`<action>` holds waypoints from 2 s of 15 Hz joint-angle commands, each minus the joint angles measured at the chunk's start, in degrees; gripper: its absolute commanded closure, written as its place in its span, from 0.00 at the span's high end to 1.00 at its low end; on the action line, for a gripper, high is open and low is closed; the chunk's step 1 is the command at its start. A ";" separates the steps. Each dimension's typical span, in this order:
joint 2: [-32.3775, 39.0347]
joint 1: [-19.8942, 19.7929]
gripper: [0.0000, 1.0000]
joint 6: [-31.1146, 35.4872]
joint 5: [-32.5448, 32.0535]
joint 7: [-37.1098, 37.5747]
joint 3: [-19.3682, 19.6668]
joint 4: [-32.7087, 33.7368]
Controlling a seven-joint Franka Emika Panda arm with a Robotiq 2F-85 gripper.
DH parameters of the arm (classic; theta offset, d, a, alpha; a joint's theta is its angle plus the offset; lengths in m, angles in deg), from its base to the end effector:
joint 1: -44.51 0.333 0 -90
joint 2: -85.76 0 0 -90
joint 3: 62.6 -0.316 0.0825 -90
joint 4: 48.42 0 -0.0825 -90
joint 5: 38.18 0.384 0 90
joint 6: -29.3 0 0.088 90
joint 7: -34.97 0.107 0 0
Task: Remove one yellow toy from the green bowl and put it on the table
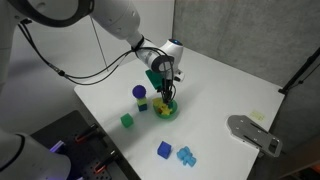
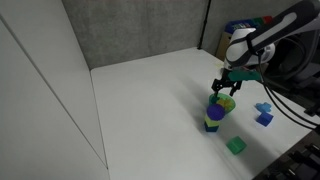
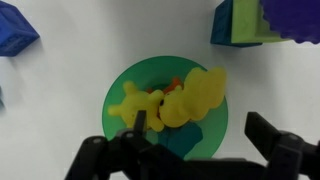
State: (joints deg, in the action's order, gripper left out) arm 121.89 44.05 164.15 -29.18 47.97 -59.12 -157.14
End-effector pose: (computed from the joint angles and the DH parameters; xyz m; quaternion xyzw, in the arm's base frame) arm 0.6086 -0.0391 0.1531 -0.9752 0.2015 0.0878 0.0255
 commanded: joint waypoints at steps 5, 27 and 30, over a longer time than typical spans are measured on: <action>6.63 0.40 0.73 -0.09 1.10 2.91 -0.69 5.28; -1.19 -6.60 0.08 -0.78 2.84 -5.32 -0.54 4.26; -0.01 -7.41 0.08 0.29 1.49 -5.15 1.78 3.36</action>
State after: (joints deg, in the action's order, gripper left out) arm 121.59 37.48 164.09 -26.54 43.54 -58.75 -152.89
